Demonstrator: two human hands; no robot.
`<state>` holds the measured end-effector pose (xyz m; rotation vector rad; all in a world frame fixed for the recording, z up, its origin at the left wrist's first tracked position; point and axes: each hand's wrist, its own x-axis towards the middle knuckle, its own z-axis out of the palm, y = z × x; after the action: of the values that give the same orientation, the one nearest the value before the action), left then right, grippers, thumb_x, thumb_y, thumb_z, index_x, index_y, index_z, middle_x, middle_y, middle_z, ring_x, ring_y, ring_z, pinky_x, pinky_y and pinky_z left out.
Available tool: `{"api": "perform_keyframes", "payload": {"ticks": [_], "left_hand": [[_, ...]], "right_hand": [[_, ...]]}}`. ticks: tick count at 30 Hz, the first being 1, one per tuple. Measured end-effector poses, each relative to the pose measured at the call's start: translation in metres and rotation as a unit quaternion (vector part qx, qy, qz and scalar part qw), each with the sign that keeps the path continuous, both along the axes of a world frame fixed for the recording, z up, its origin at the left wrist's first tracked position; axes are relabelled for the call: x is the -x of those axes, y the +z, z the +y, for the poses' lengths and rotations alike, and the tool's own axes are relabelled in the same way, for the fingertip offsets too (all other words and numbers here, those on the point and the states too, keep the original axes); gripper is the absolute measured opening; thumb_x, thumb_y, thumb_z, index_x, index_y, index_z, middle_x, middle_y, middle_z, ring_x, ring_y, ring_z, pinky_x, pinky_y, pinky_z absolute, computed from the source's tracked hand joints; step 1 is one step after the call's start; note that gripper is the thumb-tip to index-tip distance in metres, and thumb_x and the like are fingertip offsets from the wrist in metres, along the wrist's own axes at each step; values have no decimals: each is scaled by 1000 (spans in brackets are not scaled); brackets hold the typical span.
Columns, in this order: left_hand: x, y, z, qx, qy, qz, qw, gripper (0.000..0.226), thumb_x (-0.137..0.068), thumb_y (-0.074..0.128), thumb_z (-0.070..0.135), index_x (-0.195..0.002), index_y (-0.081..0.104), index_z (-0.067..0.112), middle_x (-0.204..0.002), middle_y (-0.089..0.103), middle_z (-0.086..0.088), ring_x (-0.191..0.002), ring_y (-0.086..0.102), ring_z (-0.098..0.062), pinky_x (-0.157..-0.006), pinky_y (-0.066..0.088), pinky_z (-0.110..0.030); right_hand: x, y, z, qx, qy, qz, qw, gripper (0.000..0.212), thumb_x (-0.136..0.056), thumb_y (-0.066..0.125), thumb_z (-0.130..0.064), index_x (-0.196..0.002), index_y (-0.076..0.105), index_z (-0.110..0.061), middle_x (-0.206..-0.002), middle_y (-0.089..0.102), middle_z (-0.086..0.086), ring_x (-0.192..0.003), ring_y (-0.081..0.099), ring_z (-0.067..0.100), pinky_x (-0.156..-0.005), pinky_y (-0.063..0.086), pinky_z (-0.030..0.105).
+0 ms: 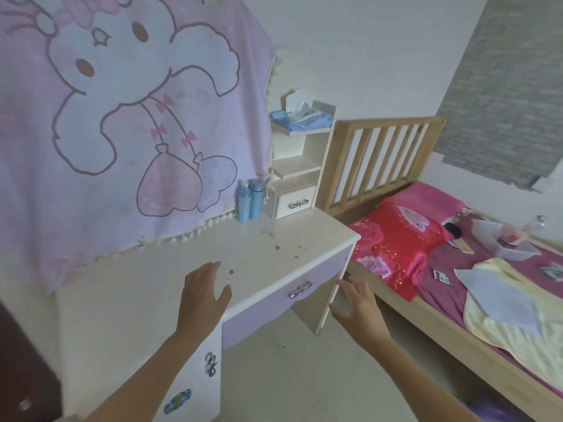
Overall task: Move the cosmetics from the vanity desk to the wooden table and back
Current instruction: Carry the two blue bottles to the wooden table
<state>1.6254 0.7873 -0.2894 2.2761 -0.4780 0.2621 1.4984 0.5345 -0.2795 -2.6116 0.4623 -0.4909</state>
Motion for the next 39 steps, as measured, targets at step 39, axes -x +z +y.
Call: {"api": "perform_keyframes", "payload": {"ticks": [39], "left_hand": [[-395,-58,-208,95,117,86,985,55,-72,75,11,-120,51,-1,-116,60,-15,-106,56,-30,-88,34,-25]], "right_hand": [[-488,-38,-111,-1,266,22,964,56,-76,50,-39,-129,35,-30,-138,39,16,-127,36,32,-98,35,32]]}}
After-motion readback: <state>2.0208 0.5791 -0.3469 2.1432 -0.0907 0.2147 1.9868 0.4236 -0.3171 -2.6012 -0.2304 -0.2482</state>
